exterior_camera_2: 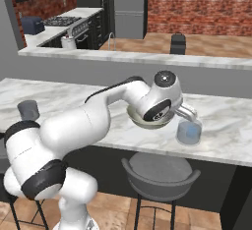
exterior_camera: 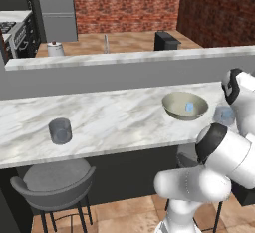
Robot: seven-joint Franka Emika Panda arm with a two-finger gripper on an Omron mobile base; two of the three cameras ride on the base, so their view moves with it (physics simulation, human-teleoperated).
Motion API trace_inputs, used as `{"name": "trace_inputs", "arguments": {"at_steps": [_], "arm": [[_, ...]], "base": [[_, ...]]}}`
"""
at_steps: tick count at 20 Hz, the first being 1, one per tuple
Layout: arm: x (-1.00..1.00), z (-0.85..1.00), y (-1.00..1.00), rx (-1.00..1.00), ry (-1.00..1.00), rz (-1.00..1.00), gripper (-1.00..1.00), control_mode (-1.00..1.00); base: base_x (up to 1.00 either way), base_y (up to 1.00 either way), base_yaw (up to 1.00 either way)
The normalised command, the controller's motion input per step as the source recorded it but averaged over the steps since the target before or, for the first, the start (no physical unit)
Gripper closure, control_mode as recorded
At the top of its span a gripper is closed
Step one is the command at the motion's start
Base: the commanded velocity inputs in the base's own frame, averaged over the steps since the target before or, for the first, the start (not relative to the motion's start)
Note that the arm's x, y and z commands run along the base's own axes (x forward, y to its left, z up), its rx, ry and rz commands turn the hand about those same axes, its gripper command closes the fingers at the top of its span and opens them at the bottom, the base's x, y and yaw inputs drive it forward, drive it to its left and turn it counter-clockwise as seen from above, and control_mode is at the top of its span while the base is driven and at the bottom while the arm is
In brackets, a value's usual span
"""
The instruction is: There are four ice cubes in the ice bowl. Place two ice cubes in each glass of water.
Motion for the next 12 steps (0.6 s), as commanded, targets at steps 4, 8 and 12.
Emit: {"name": "trace_inputs", "arguments": {"at_steps": [4, 8, 12], "arm": [[-0.12, 0.43, 0.64, -0.09, 0.00, 0.06, -1.00, -1.00], [0.00, 0.05, 0.62, -0.05, 0.00, 0.04, -1.00, -1.00], [0.00, -0.02, 0.48, 0.00, 0.00, 0.02, -1.00, -1.00]], "base": [[0.00, 0.00, 0.00], [0.00, 0.00, 0.00], [0.00, 0.00, 0.00]]}}
